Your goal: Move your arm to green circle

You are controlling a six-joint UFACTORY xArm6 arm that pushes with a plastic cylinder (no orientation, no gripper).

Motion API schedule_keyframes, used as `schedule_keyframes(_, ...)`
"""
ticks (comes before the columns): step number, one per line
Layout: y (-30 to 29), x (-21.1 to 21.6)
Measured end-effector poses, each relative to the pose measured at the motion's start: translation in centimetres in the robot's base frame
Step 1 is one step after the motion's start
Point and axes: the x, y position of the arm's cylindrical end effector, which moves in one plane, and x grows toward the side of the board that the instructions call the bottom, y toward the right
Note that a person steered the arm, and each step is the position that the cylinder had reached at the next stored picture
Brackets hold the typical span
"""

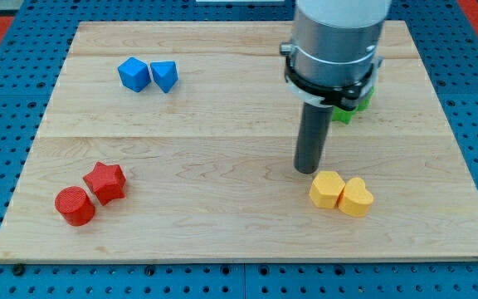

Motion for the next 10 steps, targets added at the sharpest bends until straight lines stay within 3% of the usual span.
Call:
schedule_keyframes(3,6.1,0.8)
schedule_keyframes(4,11.3,2.4)
schedule_keyframes(5,12.0,7.6)
schedule_keyframes(6,9.7,8.7)
schedule_keyframes(10,8.8,8.2)
